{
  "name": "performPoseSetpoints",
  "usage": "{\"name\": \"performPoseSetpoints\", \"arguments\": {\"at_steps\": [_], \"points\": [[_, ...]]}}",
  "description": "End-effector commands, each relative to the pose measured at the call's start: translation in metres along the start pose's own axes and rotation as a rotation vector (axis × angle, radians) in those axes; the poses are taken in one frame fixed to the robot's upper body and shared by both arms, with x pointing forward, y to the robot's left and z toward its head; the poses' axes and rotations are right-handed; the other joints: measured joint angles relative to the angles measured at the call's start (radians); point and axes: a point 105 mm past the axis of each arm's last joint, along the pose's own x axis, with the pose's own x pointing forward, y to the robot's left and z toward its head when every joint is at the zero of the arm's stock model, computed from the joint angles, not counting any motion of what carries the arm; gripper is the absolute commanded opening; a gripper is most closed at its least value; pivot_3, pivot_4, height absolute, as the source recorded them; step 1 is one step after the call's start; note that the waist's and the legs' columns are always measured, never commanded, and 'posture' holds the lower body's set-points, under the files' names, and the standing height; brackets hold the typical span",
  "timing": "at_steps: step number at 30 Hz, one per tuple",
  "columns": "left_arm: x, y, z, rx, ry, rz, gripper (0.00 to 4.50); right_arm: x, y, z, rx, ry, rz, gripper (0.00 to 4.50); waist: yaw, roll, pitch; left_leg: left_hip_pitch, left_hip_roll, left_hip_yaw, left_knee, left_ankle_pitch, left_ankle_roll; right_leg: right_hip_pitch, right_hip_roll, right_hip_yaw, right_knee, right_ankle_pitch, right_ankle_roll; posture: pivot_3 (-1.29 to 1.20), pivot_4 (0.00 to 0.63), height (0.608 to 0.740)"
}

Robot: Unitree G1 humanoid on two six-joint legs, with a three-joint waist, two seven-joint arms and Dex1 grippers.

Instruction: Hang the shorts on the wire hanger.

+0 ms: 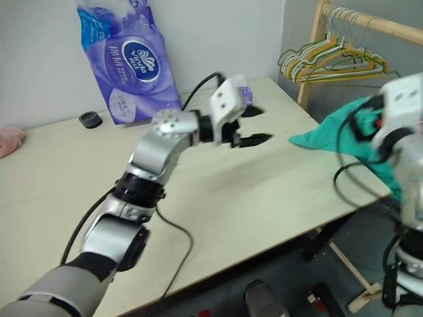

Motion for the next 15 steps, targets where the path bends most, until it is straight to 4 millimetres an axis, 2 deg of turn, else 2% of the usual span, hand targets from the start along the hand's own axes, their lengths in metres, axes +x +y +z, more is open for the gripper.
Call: {"name": "performPoseSetpoints", "arguments": {"at_steps": [1, 3, 5, 8, 10, 13, 15], "points": [[-0.033, 0.027, -0.010, -0.046, 0.019, 0.215, 3.35, -0.005, 0.039, 0.012, -0.093, -0.129, 0.142, 4.47, 0.013, -0.002, 0.001, 0.000, 0.000, -0.001, 0.001, 0.000, 0.001, -0.001, -0.001, -0.001, 0.000, 0.000, 0.000, -0.28, 0.080, 0.740], [-0.056, 0.032, -0.032, -0.081, 0.072, 0.317, 3.35, -0.003, 0.059, 0.001, -0.091, -0.143, 0.204, 4.47, 0.027, -0.005, 0.000, -0.001, -0.002, -0.001, 0.003, -0.002, 0.003, -0.001, -0.003, -0.001, 0.000, 0.003, -0.003, -0.25, 0.077, 0.740], [-0.085, 0.035, -0.052, -0.238, 0.082, 0.474, 3.35, 0.002, 0.080, -0.010, -0.038, -0.154, 0.269, 4.47, 0.041, -0.011, -0.004, -0.001, -0.003, -0.002, 0.004, -0.002, 0.004, -0.001, -0.004, -0.001, -0.001, 0.004, -0.002, -0.23, 0.074, 0.740], [-0.132, 0.033, -0.081, -0.366, 0.103, 0.746, 3.35, 0.012, 0.108, -0.025, 0.050, -0.170, 0.348, 4.47, 0.066, -0.018, -0.008, -0.001, -0.002, -0.003, 0.005, -0.002, 0.004, 0.000, -0.004, -0.002, 0.000, 0.005, -0.002, -0.18, 0.072, 0.740], [-0.161, 0.028, -0.098, -0.387, 0.143, 0.919, 3.35, 0.020, 0.123, -0.033, 0.105, -0.175, 0.371, 4.47, 0.091, -0.022, -0.009, -0.002, -0.002, -0.004, 0.006, -0.002, 0.004, 0.000, -0.004, -0.003, 0.000, 0.006, -0.003, -0.15, 0.071, 0.740], [-0.199, 0.001, -0.134, -0.431, 0.262, 1.119, 3.35, 0.036, 0.147, -0.040, 0.174, -0.185, 0.392, 4.47, 0.130, -0.024, -0.010, -0.002, -0.002, -0.005, 0.007, -0.002, 0.004, 0.000, -0.003, -0.004, 0.000, 0.008, -0.004, -0.11, 0.071, 0.740], [-0.213, -0.014, -0.149, -0.482, 0.310, 1.175, 3.35, 0.042, 0.159, -0.040, 0.199, -0.196, 0.411, 4.47, 0.156, -0.025, -0.011, -0.002, -0.002, -0.005, 0.008, -0.002, 0.004, 0.000, -0.003, -0.003, 0.000, 0.009, -0.004, -0.09, 0.073, 0.740]]}}
